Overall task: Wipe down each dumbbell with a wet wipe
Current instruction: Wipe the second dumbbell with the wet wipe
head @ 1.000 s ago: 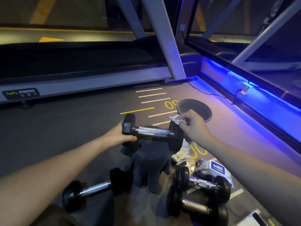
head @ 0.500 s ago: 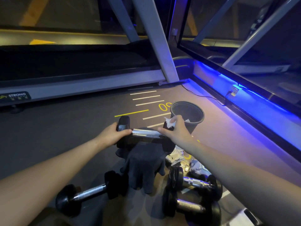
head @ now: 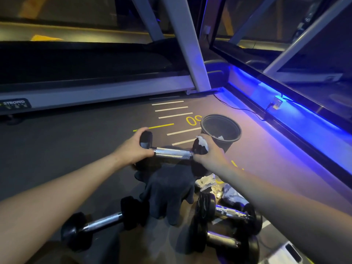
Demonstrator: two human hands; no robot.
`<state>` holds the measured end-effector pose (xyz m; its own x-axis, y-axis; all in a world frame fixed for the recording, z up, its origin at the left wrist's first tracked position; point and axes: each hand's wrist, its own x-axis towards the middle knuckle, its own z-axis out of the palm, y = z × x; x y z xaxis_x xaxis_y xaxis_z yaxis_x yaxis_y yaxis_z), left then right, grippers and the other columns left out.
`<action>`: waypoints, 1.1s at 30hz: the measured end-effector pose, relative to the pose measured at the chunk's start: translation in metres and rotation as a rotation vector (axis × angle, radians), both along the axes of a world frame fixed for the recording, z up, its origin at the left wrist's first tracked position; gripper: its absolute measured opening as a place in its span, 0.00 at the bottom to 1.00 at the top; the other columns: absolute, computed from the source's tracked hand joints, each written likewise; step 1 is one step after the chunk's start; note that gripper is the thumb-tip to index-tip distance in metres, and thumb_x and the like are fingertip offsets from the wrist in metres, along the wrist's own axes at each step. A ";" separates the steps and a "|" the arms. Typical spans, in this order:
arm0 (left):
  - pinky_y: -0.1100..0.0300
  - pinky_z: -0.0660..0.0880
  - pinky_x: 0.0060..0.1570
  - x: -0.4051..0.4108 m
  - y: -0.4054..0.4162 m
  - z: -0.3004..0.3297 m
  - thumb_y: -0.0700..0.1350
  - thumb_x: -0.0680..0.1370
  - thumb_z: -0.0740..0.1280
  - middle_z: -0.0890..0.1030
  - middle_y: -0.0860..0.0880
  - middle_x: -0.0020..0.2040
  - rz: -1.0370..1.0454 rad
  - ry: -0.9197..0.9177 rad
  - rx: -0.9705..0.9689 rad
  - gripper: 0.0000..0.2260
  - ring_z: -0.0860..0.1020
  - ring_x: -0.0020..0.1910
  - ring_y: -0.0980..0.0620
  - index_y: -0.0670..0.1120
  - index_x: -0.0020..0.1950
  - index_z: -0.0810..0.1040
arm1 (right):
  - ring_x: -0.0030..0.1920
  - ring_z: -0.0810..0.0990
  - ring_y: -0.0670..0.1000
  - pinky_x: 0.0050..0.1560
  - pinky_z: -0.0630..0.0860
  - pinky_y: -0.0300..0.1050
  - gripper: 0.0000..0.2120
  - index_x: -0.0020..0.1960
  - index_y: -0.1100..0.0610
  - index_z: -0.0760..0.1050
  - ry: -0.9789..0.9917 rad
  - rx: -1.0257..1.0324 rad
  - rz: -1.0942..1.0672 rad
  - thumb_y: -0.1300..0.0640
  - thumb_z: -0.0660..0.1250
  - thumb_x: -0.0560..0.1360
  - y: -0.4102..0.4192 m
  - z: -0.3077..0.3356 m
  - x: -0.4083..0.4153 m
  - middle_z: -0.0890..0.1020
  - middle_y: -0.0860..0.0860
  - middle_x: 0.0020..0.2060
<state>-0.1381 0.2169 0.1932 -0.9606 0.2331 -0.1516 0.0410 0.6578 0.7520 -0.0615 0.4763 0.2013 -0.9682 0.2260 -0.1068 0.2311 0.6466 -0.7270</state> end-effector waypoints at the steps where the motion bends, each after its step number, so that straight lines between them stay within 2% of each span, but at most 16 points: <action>1: 0.51 0.80 0.50 0.003 0.002 0.000 0.48 0.70 0.74 0.77 0.50 0.61 0.013 0.024 -0.004 0.36 0.79 0.53 0.44 0.63 0.74 0.63 | 0.47 0.80 0.55 0.48 0.82 0.57 0.31 0.68 0.38 0.62 0.017 0.023 -0.005 0.52 0.71 0.71 -0.002 -0.001 0.001 0.77 0.51 0.52; 4: 0.53 0.79 0.53 0.011 0.002 -0.004 0.45 0.71 0.74 0.77 0.52 0.59 0.021 0.081 0.009 0.34 0.78 0.56 0.46 0.61 0.73 0.66 | 0.47 0.80 0.56 0.48 0.80 0.51 0.29 0.68 0.39 0.64 0.068 0.088 -0.036 0.53 0.70 0.71 -0.009 -0.006 0.002 0.80 0.53 0.51; 8: 0.59 0.75 0.55 0.016 -0.012 -0.008 0.41 0.70 0.74 0.77 0.53 0.60 0.043 0.110 0.051 0.33 0.78 0.57 0.49 0.59 0.73 0.70 | 0.49 0.79 0.58 0.50 0.78 0.51 0.27 0.65 0.39 0.64 0.120 0.113 -0.025 0.50 0.70 0.70 -0.024 -0.010 0.003 0.81 0.52 0.49; 11: 0.57 0.76 0.57 0.017 -0.031 -0.004 0.40 0.70 0.73 0.79 0.53 0.59 0.060 0.140 0.065 0.32 0.79 0.57 0.49 0.59 0.71 0.72 | 0.51 0.79 0.62 0.48 0.77 0.51 0.28 0.67 0.41 0.64 0.135 0.144 -0.004 0.50 0.69 0.70 -0.042 -0.006 0.000 0.81 0.53 0.48; 14: 0.55 0.77 0.59 0.017 -0.059 0.003 0.41 0.70 0.74 0.80 0.54 0.59 0.110 0.185 0.047 0.31 0.79 0.57 0.50 0.62 0.70 0.72 | 0.52 0.78 0.61 0.47 0.72 0.48 0.26 0.67 0.43 0.66 0.198 0.123 0.051 0.54 0.69 0.72 -0.069 0.005 -0.006 0.77 0.46 0.47; 19: 0.54 0.77 0.59 0.021 -0.120 0.005 0.40 0.69 0.73 0.80 0.55 0.58 0.237 0.218 0.074 0.31 0.79 0.56 0.50 0.63 0.69 0.73 | 0.49 0.77 0.62 0.43 0.67 0.48 0.25 0.65 0.44 0.65 0.280 0.151 0.165 0.58 0.66 0.71 -0.127 0.012 -0.026 0.79 0.49 0.49; 22: 0.57 0.77 0.57 0.022 -0.158 -0.007 0.38 0.69 0.73 0.80 0.54 0.58 0.312 0.185 0.115 0.32 0.79 0.56 0.51 0.63 0.68 0.74 | 0.43 0.72 0.57 0.41 0.65 0.45 0.23 0.63 0.44 0.65 0.301 0.129 0.230 0.59 0.65 0.71 -0.164 0.005 -0.036 0.76 0.45 0.44; 24: 0.60 0.75 0.55 0.022 -0.181 -0.019 0.37 0.68 0.73 0.80 0.54 0.58 0.343 0.159 0.138 0.32 0.79 0.55 0.51 0.63 0.67 0.74 | 0.41 0.71 0.55 0.42 0.64 0.45 0.23 0.62 0.44 0.65 0.291 0.124 0.277 0.60 0.65 0.71 -0.186 -0.004 -0.045 0.74 0.42 0.42; 29: 0.62 0.75 0.54 0.019 -0.223 -0.054 0.35 0.67 0.73 0.81 0.52 0.57 0.415 0.064 0.148 0.32 0.80 0.55 0.51 0.62 0.65 0.75 | 0.44 0.75 0.59 0.44 0.69 0.47 0.21 0.62 0.44 0.65 0.185 0.113 0.367 0.58 0.65 0.71 -0.228 -0.039 -0.068 0.76 0.44 0.44; 33: 0.58 0.77 0.56 0.011 -0.239 -0.087 0.43 0.60 0.71 0.82 0.51 0.56 0.458 -0.020 0.135 0.32 0.80 0.54 0.49 0.63 0.63 0.75 | 0.47 0.75 0.58 0.47 0.69 0.46 0.21 0.60 0.44 0.66 0.087 0.069 0.397 0.58 0.65 0.71 -0.246 -0.075 -0.089 0.76 0.42 0.46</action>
